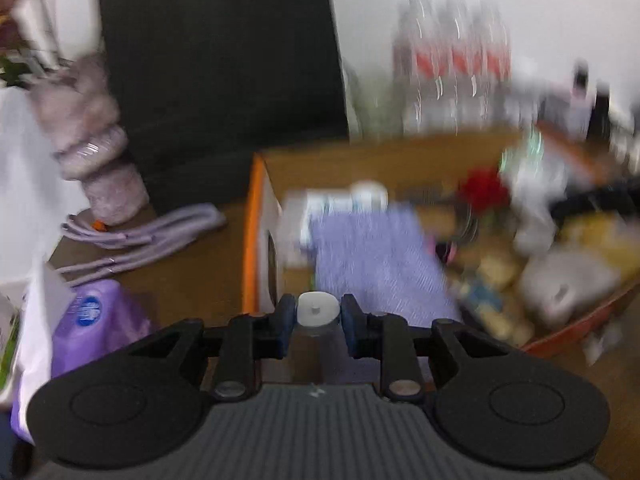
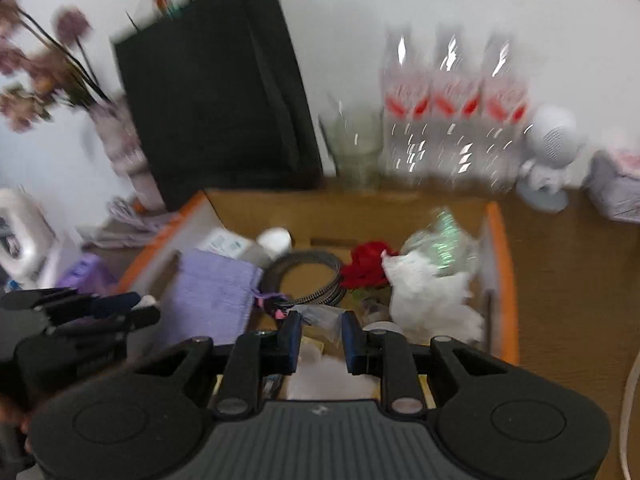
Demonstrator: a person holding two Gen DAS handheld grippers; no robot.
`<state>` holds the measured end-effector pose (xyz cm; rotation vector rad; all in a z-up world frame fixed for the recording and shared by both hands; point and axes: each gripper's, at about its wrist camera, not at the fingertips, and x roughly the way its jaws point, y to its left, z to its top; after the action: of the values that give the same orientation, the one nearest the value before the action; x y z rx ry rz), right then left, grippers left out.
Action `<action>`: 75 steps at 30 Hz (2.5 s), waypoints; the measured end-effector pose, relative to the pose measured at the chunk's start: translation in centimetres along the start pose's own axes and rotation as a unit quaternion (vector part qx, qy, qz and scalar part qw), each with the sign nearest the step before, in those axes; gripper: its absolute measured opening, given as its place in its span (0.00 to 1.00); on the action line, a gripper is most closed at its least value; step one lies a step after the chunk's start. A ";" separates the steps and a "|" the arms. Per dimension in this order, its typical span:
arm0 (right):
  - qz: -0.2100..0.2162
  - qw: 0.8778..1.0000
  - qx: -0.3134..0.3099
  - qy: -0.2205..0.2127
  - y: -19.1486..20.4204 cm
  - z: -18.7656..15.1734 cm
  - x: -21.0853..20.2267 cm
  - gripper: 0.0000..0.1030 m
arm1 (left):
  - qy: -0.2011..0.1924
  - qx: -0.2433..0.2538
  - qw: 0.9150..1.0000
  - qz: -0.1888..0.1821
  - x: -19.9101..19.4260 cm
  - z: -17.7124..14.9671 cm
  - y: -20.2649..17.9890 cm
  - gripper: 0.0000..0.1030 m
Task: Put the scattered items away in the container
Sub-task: 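Carry the white item and clear packet into the cardboard box and open both tools, then withdraw both tools from the box toward the remaining small items, then grasp the small black item with the left tool while the right tool grasps another clear packet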
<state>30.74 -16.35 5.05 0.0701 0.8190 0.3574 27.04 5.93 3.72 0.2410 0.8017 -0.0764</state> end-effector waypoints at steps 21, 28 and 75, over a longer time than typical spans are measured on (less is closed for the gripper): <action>-0.049 0.997 0.025 0.044 -1.6 2.3 -2.5 0.67 | 0.024 -0.032 0.998 -0.042 -6.0 3.4 1.1 0.70; -0.053 0.994 -0.042 -0.083 2.1 -1.1 -7.8 0.71 | -0.135 -0.126 0.983 0.002 -11.8 -0.8 -0.3 0.80; -0.119 0.990 0.003 -0.076 2.7 -15.0 -3.1 0.20 | -0.097 -0.164 0.977 -0.098 -8.6 -13.6 -7.7 0.12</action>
<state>17.20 -16.01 -2.54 0.0038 0.6693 0.1223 10.29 1.53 -0.63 -0.1578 0.6295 -0.1495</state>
